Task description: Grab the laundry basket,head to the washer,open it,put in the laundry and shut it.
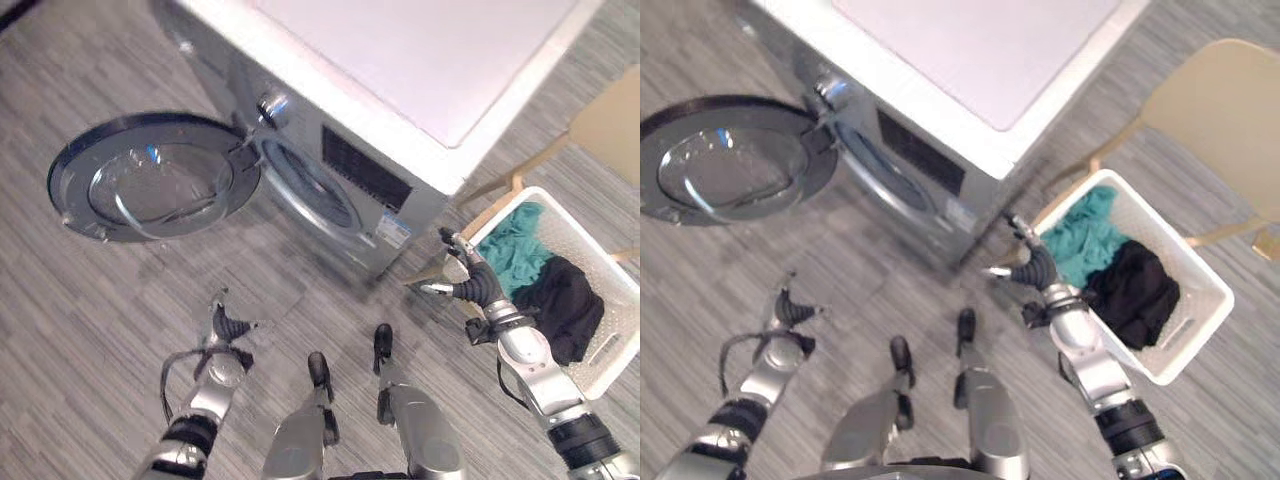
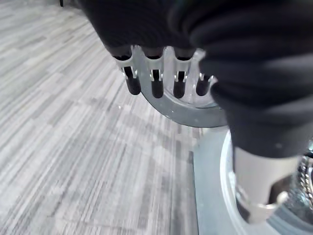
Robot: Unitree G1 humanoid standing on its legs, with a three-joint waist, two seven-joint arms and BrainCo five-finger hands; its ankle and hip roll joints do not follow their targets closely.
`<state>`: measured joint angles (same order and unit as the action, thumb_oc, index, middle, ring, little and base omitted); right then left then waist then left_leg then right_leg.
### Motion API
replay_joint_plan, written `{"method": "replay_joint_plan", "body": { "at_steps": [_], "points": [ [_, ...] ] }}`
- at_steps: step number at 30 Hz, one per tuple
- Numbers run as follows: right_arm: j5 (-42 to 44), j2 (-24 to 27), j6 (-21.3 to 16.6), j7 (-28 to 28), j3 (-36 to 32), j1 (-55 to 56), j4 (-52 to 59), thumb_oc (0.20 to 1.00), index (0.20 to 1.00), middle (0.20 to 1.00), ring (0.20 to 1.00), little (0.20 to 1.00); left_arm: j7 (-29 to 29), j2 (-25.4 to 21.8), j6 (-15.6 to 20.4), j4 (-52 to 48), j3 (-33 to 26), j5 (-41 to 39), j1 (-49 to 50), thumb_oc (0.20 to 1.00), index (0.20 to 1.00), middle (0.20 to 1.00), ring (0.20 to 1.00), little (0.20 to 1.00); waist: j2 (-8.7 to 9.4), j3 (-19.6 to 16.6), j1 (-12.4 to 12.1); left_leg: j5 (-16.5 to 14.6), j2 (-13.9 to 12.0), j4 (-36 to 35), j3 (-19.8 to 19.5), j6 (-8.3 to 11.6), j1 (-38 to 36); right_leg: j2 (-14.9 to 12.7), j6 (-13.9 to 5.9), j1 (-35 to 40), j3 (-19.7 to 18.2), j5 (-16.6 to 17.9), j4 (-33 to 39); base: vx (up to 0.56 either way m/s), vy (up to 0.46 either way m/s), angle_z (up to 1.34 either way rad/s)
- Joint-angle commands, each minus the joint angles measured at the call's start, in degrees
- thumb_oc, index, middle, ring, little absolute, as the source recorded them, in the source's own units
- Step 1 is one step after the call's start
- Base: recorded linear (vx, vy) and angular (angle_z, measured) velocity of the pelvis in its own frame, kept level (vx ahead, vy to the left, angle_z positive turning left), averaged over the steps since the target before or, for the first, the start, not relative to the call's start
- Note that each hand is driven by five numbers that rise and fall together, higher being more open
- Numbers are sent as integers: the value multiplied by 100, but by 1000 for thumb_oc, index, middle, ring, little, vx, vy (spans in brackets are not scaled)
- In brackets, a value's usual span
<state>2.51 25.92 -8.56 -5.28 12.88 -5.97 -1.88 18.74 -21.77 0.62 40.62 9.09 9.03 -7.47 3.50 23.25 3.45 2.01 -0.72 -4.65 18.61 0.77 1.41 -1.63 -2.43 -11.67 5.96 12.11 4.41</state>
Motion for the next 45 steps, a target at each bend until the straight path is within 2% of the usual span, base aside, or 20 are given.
{"method": "replay_joint_plan", "body": {
  "at_steps": [1, 2, 3, 4, 8, 11, 12, 14, 15, 16, 18, 20, 21, 24, 29, 30, 34, 41, 45],
  "points": [
    [-409, 50, -78, -243, -6, 118, 36, 1000, 1000, 1000, 1000, 1000, -82, -35, 196, 361, -202, -538, 171, 1000, 1000, 1000, 1000, 1000, -133, -648, -177, -616, -107, 129, 189, -11, -254, -687, -749, 15, 1083, -1201, -1244, 112, -57, -130],
    [-518, 25, -56, -280, 4, 134, -48, 1000, 1000, 1000, 1000, 1000, -121, 32, 202, 402, -257, -615, 331, 1000, 1000, 1000, 1000, 1000, -144, -716, -218, -604, -176, 122, 365, 45, -351, -809, -740, 118, 1635, -1251, -1301, 118, -87, -183],
    [-633, 11, -16, -278, -27, 150, -73, 1000, 1000, 1000, 1000, 1000, -203, 87, 161, 458, -290, -661, 458, 1000, 1000, 1000, 1000, 1000, -136, -794, -224, -595, -231, 124, 508, 72, -414, -885, -719, 161, 1953, -1259, -1346, 55, -159, -185],
    [-654, -3, -11, -272, -67, 214, -94, 1000, 1000, 1000, 1000, 1000, -258, 131, 148, 554, -288, -708, 520, 1000, 1000, 1000, 1000, 1000, -145, -836, -164, -578, -288, 158, 566, 86, -455, -879, -706, 117, 1945, -1304, -1456, 107, -164, -128],
    [-654, 3, 3, -347, -273, 600, -247, 1000, 1000, 1000, 1000, 1000, -540, 459, 189, 1072, -280, -835, 790, 1000, 1000, 1000, 1000, 1000, -159, -1093, 14, -786, -404, 700, 672, 146, -548, -536, -587, 391, 1231, -1410, -984, 177, -213, -53],
    [-716, 86, 29, -338, -302, 702, -262, 1000, 1000, 1000, 1000, 1000, -641, 611, 191, 1281, -231, -839, 852, 1000, 1000, 1000, 1000, 1000, -195, -1148, 49, -860, -550, 1144, 747, 250, -491, -417, -487, 575, 1122, -1418, -734, 118, -170, -60],
    [-890, 263, 94, -278, -190, 645, -326, 1000, 1000, 1000, 1000, 1000, -753, 687, 208, 1283, -178, -876, 949, 1000, 1000, 1000, 1000, 1000, -214, -1152, 42, -755, -704, 1657, 671, 330, -417, -312, -395, 697, 1004, -1454, -614, 122, -149, -52],
    [-960, 363, 110, -257, -90, 554, -396, 1000, 1000, 1000, 1000, 1000, -786, 734, 239, 1297, -133, -916, 961, 1000, 1000, 1000, 1000, 1000, -236, -1132, 7, -652, -770, 1886, 549, 400, -325, -239, -346, 767, 931, -1487, -535, 51, -125, -32],
    [-1071, 522, 129, -171, 108, 355, -498, 1000, 1000, 1000, 1000, 1000, -831, 772, 288, 1290, -2, -936, 967, 1000, 1000, 1000, 1000, 1000, -187, -1072, -107, -438, -672, 1975, 89, 345, 19, -240, -266, 771, 839, -1418, -454, -23, -69, -63],
    [-1128, 592, 137, -151, 229, 234, -580, 1000, 1000, 1000, 1000, 1000, -862, 785, 304, 1302, 49, -964, 965, 1000, 1000, 1000, 1000, 1000, -163, -1056, -173, -488, -625, 1909, -127, 329, 174, -256, -279, 789, 776, -1419, -429, -4, -68, -75],
    [-1255, 732, 170, -145, 429, 8, -754, 1000, 1000, 1000, 1000, 1000, -895, 773, 315, 1331, 114, -976, 965, 1000, 1000, 1000, 1000, 1000, -136, -1017, -261, -527, -584, 1682, -401, 337, 431, -294, -326, 835, 714, -1439, -382, 69, -14, -101],
    [-1351, 834, 196, -168, 585, -220, -914, 1000, 1000, 1000, 1000, 1000, -909, 750, 318, 1403, 126, -1018, 926, 1000, 1000, 1000, 1000, 1000, -146, -942, -382, -332, -544, 1471, -656, 395, 673, -267, -325, 888, 622, -1462, -375, 79, 6, -61],
    [-1310, 881, 208, -172, 700, -397, -1048, 1000, 1000, 1000, 1000, 1000, -883, 748, 314, 1505, 131, -1063, 891, 1000, 1000, 1000, 1000, 1000, -192, -888, -460, -139, -510, 1231, -869, 455, 776, -201, -315, 920, 534, -1507, -376, 56, 13, -19],
    [-1386, 954, 233, -206, 839, -628, -1320, 1000, 1000, 1000, 1000, 1000, -860, 742, 310, 1634, 92, -1107, 836, 1000, 1000, 1000, 1000, 1000, -281, -876, -509, -29, -499, 974, -953, 478, 750, -149, -306, 936, 486, -1567, -407, 74, 68, -13],
    [-1738, 1017, 320, -344, 1142, -1185, -1653, 1000, 1000, 1000, 1000, 1000, -802, 631, 335, 1679, 110, -1112, 760, 1000, 1000, 1000, 1000, 1000, -365, -761, -580, -72, -384, 810, -948, 362, 643, -196, -294, 795, 395, -1627, -629, 50, 127, -10],
    [-1854, 1016, 374, -423, 1313, -1544, -1903, 1000, 1000, 1000, 1000, 1000, -775, 588, 364, 1671, 178, -1157, 654, 1000, 1000, 1000, 1000, 1000, -394, -619, -614, -75, -343, 852, -948, 315, 756, -258, -303, 555, 350, -1610, -807, -78, 161, 2],
    [-2149, 1052, 488, -674, 1682, -2425, -2471, 1000, 1000, 1000, 1000, 1000, -700, 486, 458, 1563, 297, -1277, 502, 1000, 1000, 1000, 1000, 1000, -462, -419, -737, -69, -254, 878, -911, 237, 1059, -356, -334, 84, 290, -1497, -981, -63, 119, -1],
    [-2727, 1077, 801, -1193, 2291, -3932, -4018, 1000, 1000, 1000, 1000, 1000, -539, 344, 615, 1376, 453, -1486, 191, 1000, 1000, 1000, 1000, 1000, -522, -113, -953, 83, -144, 803, -962, 207, 1565, -472, -412, -439, 302, -1335, -1011, -20, 65, 5],
    [-2830, 1073, 900, -1324, 2518, -4407, -4535, 1000, 1000, 1000, 1000, 1000, -495, 291, 666, 1280, 550, -1559, 17, 1000, 1000, 1000, 1000, 1000, -548, 23, -1040, 163, -92, 791, -1042, 205, 1840, -523, -444, -677, 371, -1263, -1006, -11, 9, 3]
  ]
}}
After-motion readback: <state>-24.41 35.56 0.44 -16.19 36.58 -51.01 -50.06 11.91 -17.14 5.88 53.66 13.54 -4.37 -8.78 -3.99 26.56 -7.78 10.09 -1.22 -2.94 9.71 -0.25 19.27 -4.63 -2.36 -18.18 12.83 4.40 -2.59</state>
